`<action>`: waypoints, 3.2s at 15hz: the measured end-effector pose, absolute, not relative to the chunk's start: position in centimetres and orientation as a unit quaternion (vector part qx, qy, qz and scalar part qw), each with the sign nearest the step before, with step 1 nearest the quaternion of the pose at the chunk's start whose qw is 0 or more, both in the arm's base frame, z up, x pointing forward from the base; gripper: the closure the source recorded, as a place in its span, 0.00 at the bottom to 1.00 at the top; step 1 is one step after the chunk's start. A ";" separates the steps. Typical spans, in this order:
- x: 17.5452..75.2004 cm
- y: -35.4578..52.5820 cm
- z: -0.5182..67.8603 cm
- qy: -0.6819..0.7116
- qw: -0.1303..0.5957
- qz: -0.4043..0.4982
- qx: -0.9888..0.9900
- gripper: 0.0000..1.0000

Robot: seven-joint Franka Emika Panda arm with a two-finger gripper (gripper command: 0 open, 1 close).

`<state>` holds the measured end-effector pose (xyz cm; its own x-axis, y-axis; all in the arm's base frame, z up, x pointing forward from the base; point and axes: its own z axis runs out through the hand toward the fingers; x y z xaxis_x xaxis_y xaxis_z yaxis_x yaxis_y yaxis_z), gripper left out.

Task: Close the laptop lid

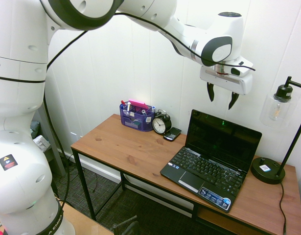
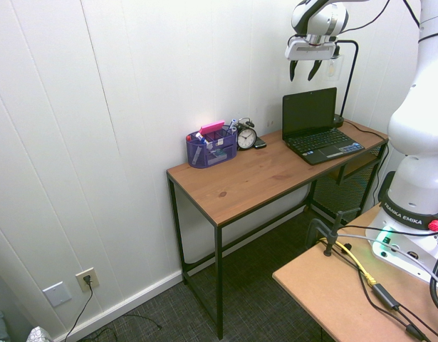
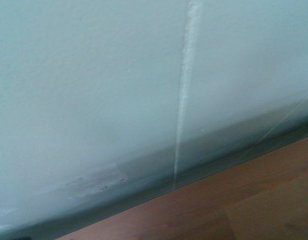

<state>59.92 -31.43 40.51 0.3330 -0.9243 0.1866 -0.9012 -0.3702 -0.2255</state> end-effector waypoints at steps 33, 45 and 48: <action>56.5 -34.2 33.8 0.585 0.056 -0.110 -0.801 1.00; 53.4 -33.6 31.2 0.588 0.012 -0.065 -0.806 1.00; 52.5 -33.3 30.7 0.594 0.004 -0.049 -0.803 1.00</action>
